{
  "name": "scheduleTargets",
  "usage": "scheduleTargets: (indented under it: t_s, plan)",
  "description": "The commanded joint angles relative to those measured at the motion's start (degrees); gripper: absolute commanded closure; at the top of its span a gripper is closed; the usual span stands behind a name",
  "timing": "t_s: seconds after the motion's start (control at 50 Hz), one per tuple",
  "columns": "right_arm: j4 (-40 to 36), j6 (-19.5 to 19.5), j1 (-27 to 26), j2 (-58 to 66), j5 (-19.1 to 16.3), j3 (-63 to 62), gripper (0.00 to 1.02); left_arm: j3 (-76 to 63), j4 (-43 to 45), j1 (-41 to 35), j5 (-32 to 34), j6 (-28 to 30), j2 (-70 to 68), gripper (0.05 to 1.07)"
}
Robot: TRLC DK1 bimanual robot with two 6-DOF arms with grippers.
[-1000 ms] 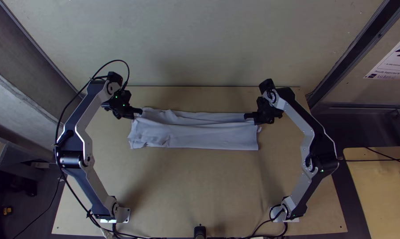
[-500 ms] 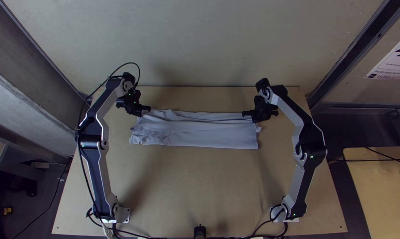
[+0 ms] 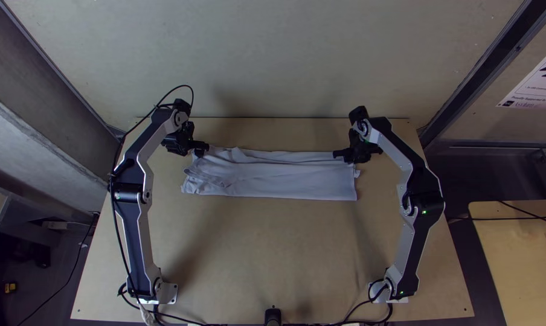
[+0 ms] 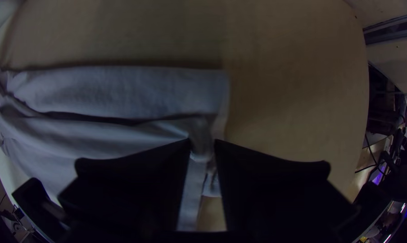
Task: Fold the t-shirt
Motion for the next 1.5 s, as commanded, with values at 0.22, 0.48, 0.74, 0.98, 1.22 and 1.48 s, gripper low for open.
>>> scheduleTargets:
  t_s: [0.22, 0.48, 0.74, 0.98, 1.22, 1.48]
  plan:
    - [0.8, 0.1, -3.0, -10.4, 0.8, -1.8, 0.03, -5.7, -0.8, 1.4, 6.5, -1.0, -11.9, 0.1]
    - [0.6, 0.8, -4.0, -19.1, 0.7, -2.6, 0.03, -8.8, -2.0, 7.1, 17.9, 0.2, -17.2, 0.1]
    - [0.3, 3.5, -3.7, -25.6, -0.3, -1.8, 0.03, -10.8, -2.8, 16.9, 36.6, 2.5, -16.6, 0.1]
    - [0.2, 6.9, -1.9, -27.2, -1.4, -0.5, 0.03, -14.3, -2.1, 21.9, 48.1, 8.5, -12.2, 0.1]
    - [0.2, 9.0, -0.2, -27.1, -1.4, -1.1, 0.03, -17.2, -2.1, 22.1, 50.0, 12.9, -7.4, 0.1]
    - [0.3, 9.1, -0.1, -26.6, -1.4, -1.8, 0.03, -18.1, -2.2, 22.1, 50.3, 14.8, -3.8, 0.1]
